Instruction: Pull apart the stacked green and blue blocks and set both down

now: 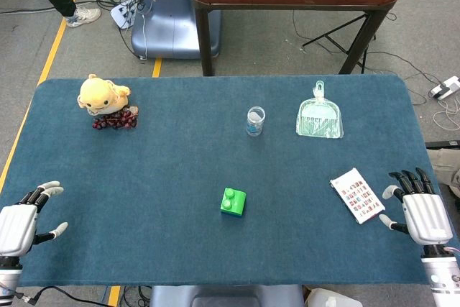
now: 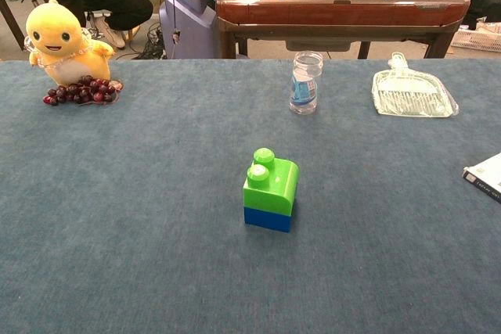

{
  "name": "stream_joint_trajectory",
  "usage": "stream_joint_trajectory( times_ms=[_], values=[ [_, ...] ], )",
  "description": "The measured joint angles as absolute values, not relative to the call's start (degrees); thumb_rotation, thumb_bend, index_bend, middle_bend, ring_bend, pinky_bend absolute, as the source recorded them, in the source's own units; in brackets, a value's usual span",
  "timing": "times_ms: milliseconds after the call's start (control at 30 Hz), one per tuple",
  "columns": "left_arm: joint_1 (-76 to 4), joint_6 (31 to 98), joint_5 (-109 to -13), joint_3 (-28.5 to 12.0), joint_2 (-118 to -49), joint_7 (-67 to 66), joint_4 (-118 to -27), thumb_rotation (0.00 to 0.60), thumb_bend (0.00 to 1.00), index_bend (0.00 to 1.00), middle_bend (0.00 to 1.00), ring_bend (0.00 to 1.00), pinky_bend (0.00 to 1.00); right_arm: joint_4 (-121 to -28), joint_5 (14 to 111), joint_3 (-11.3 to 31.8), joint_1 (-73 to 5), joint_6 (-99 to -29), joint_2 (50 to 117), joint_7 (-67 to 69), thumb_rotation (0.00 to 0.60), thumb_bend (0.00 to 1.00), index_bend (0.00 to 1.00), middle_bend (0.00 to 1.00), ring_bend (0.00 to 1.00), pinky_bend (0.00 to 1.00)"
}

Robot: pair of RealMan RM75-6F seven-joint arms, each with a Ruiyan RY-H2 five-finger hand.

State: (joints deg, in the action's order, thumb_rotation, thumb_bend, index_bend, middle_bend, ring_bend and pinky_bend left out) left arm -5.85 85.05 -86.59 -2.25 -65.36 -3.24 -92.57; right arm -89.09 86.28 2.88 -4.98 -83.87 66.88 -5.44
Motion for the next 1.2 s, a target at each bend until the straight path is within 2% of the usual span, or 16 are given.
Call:
stream_joint_trajectory(
  times_ms=[200, 300, 367, 433, 567, 600, 667, 767, 867, 967, 1200],
  values=[
    [-5.5, 85.0, -86.3, -1.9, -65.5, -3.4, -92.3, 0.6, 0.15, 0.36, 0.27, 0.34, 0.58, -87.6, 86.7, 3.0, -4.9, -84.8, 69.0, -6.5, 0.6, 0.0, 0.52, 0.29, 0.21, 0.4],
    [-5.5, 85.0, -86.1, -2.1, -65.6, -3.1, -92.1, 0.6, 0.15, 0.36, 0.27, 0.34, 0.58, -89.1, 86.8, 3.2, -5.3, -84.4, 68.8, -4.3, 0.6, 0.0, 0.53, 0.41, 0.34, 0.57],
    [-5.5, 85.0, -86.0, -2.1, -65.7, -2.8, -92.0, 0.6, 0.15, 0.36, 0.27, 0.34, 0.58, -90.9, 87.3, 3.3, -5.7, -84.2, 68.5, -3.6, 0.6, 0.0, 0.55, 0.5, 0.48, 0.69],
    [-5.5, 85.0, -86.0, -2.0, -65.9, -2.7, -91.9, 0.6, 0.15, 0.36, 0.27, 0.34, 0.58, -92.4, 88.3, 3.4, -6.3, -83.9, 68.5, -3.8, 0.6, 0.0, 0.56, 0.57, 0.59, 0.76],
    [-5.4, 84.8, -86.3, -1.6, -66.4, -2.7, -91.4, 0.6, 0.15, 0.36, 0.27, 0.34, 0.58, -95.6, 91.3, 2.8, -8.7, -81.0, 68.1, -4.3, 0.6, 0.02, 0.56, 0.68, 0.69, 0.82],
    [-5.4, 84.8, -86.4, -1.5, -66.5, -2.7, -91.3, 0.6, 0.15, 0.36, 0.27, 0.34, 0.58, -96.3, 92.0, 2.6, -9.3, -80.1, 68.0, -4.7, 0.6, 0.07, 0.56, 0.72, 0.72, 0.84],
    [-5.3, 84.8, -86.4, -1.5, -66.8, -2.6, -90.9, 0.6, 0.15, 0.36, 0.27, 0.34, 0.58, -97.9, 93.3, 2.3, -10.8, -78.0, 67.9, -6.2, 0.6, 0.27, 0.55, 0.77, 0.78, 0.88],
    [-5.1, 84.9, -86.4, -1.3, -67.1, -2.3, -90.9, 0.6, 0.15, 0.36, 0.27, 0.34, 0.58, -100.1, 94.2, 1.9, -12.7, -75.0, 68.0, -9.7, 0.6, 0.62, 0.44, 0.86, 0.86, 0.94],
    [-4.9, 85.2, -86.4, -1.2, -67.3, -2.0, -90.7, 0.6, 0.15, 0.36, 0.27, 0.35, 0.58, -102.4, 94.3, 1.8, -14.7, -71.5, 68.4, -13.7, 0.6, 0.86, 0.35, 0.91, 0.91, 0.98],
    [-4.8, 84.9, -86.1, -1.1, -67.5, -1.6, -90.4, 0.6, 0.15, 0.36, 0.27, 0.34, 0.58, -104.3, 94.2, 1.7, -16.6, -68.5, 69.2, -17.2, 0.6, 0.99, 0.28, 0.93, 0.93, 0.99],
    [-4.8, 84.4, -85.9, -1.0, -67.7, -1.5, -89.7, 0.6, 0.15, 0.36, 0.27, 0.34, 0.58, -107.6, 93.4, 1.5, -19.9, -63.1, 71.2, -25.2, 0.6, 1.0, 0.22, 0.96, 0.96, 1.0]
  ],
)
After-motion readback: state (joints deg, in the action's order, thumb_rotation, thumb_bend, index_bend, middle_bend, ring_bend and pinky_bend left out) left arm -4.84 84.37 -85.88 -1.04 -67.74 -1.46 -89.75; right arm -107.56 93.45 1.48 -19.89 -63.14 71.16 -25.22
